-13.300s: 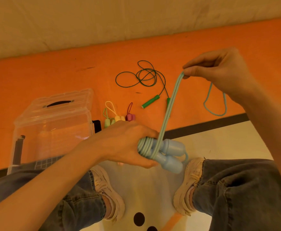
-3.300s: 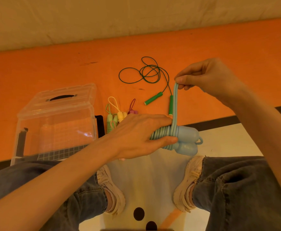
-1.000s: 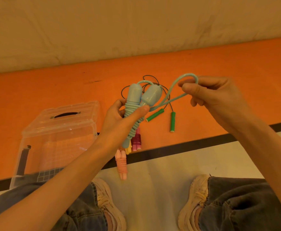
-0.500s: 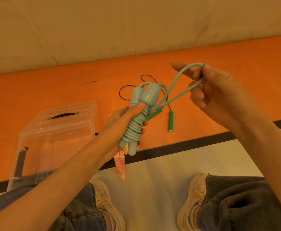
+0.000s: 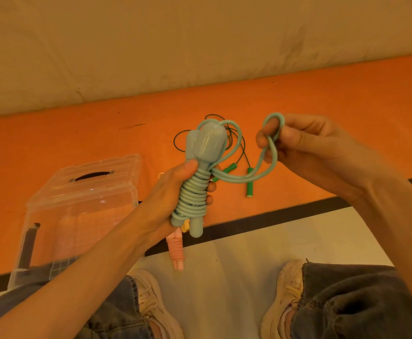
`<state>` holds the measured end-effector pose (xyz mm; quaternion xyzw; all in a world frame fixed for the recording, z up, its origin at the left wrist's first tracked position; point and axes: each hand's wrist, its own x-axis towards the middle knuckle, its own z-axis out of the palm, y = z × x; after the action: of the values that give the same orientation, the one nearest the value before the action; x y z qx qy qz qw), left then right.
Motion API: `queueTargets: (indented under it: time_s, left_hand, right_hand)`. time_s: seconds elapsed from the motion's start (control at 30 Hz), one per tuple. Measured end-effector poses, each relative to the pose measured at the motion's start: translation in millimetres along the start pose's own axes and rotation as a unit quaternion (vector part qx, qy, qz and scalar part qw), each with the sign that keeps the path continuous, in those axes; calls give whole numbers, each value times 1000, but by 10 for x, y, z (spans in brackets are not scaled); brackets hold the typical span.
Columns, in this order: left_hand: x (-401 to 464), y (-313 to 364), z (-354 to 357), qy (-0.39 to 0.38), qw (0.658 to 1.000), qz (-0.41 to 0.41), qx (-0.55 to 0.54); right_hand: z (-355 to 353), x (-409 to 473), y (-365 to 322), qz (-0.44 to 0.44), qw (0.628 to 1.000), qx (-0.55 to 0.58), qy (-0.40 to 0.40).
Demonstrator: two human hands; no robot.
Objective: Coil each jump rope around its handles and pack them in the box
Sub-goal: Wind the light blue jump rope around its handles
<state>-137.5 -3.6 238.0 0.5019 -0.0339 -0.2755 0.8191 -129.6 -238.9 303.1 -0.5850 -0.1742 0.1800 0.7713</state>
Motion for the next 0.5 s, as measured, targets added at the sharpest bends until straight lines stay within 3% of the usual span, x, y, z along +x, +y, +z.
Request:
queueTargets:
  time_s: [0.1,0.27,0.5]
  left_hand:
    - [3,7,-3,7,1000,2,20]
    - [14,16,16,6,1000,20,9]
    - [-21,-30,86,51,998,-16,23]
  right_hand:
    - [-4,3,-29,10,1000,-25,-3]
    - [29,24,3,51,979,-196,20]
    - [77,73,83,88,952,-291,44]
